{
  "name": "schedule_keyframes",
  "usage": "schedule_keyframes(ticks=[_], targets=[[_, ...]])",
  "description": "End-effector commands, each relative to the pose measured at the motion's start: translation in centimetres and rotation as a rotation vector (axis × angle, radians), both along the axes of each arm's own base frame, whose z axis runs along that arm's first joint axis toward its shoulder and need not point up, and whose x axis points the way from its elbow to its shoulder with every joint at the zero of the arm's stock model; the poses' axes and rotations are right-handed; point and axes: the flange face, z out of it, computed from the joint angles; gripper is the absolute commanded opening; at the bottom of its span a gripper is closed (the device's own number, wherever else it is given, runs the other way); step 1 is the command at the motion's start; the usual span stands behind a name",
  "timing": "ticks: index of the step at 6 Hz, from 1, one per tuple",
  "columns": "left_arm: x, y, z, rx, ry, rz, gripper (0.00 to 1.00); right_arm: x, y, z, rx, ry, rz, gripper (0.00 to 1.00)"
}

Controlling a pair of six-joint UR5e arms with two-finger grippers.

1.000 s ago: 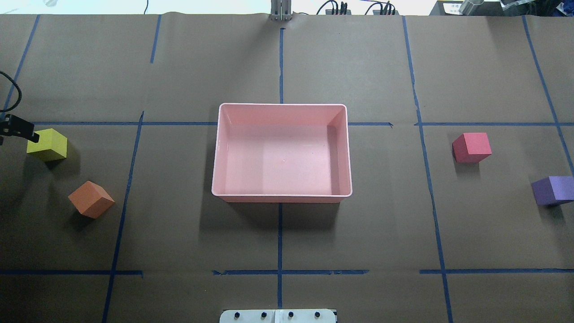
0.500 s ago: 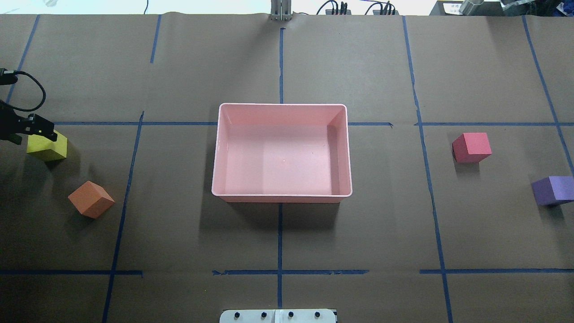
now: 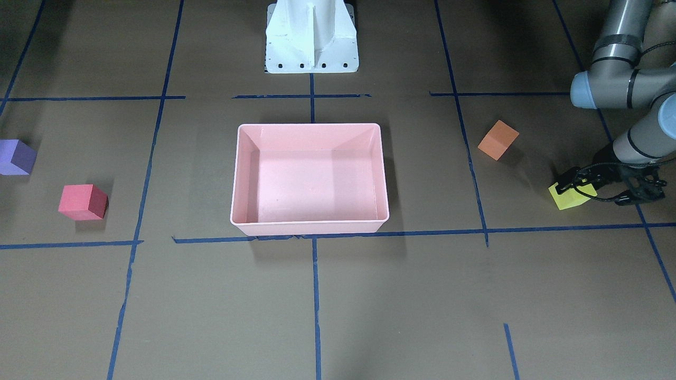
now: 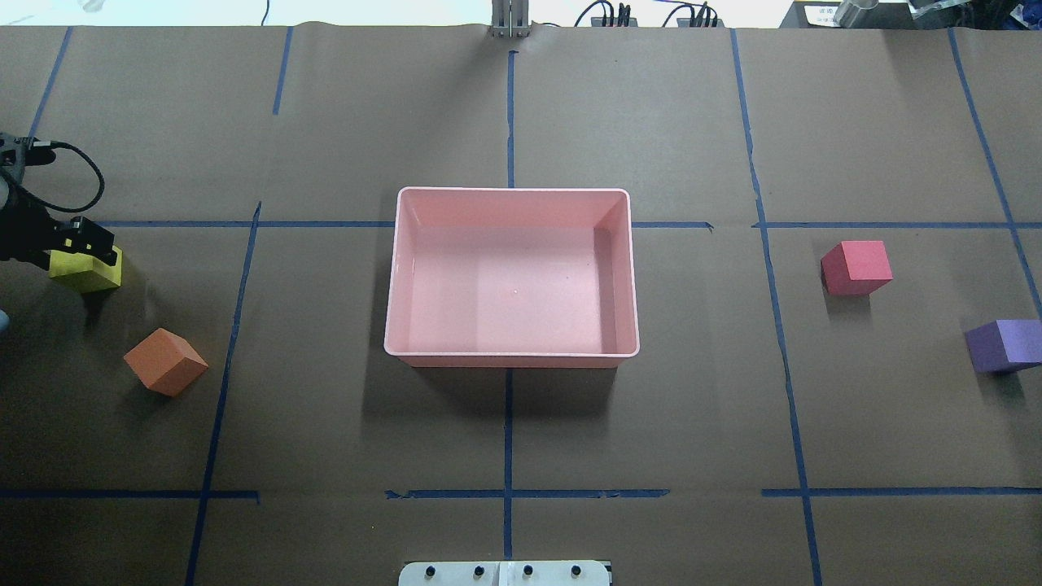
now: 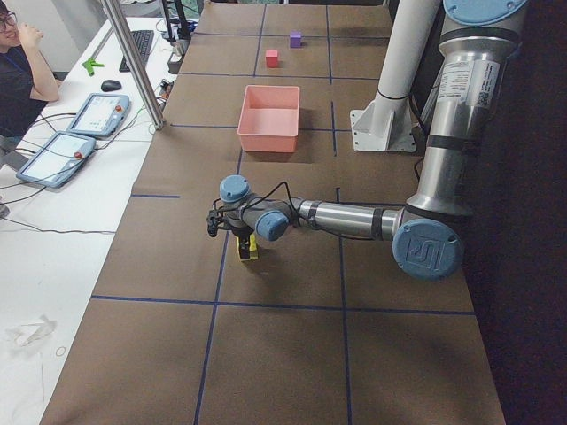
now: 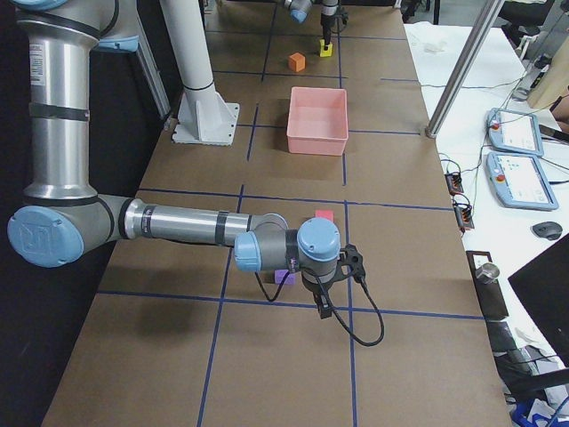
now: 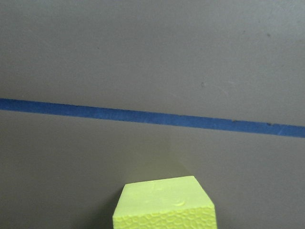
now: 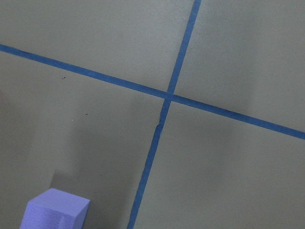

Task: Place blocks into pink bin with both arms
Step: 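Lower the left gripper onto the yellow-green cube and grasp it, then carry the yellow-green cube with the left gripper and drop it into the pink bin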

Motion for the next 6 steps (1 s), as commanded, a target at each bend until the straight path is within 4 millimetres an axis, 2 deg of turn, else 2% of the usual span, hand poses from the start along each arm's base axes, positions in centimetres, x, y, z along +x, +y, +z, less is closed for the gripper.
schedule_keyframes(ticks=[1, 2, 3, 4, 6], targets=[[0.6, 0.4, 0.4, 0.000, -0.008, 0.012, 0.56, 0.0, 0.0, -0.1, 0.001, 0.000, 0.000, 1.00], [0.7, 0.3, -0.2, 0.018, -0.003, 0.022, 0.39, 0.0, 0.0, -0.1, 0.001, 0.000, 0.000, 1.00], [0.8, -0.2, -2.7, 0.050, 0.018, 0.021, 0.38, 0.0, 0.0, -0.1, 0.001, 0.000, 0.000, 1.00], [0.9, -1.5, -6.6, 0.080, 0.038, 0.011, 0.38, 0.0, 0.0, -0.1, 0.001, 0.000, 0.000, 1.00], [3.0, -5.0, -18.7, 0.118, 0.054, 0.004, 0.41, 0.0, 0.1, -0.1, 0.000, -0.002, 0.001, 1.00]])
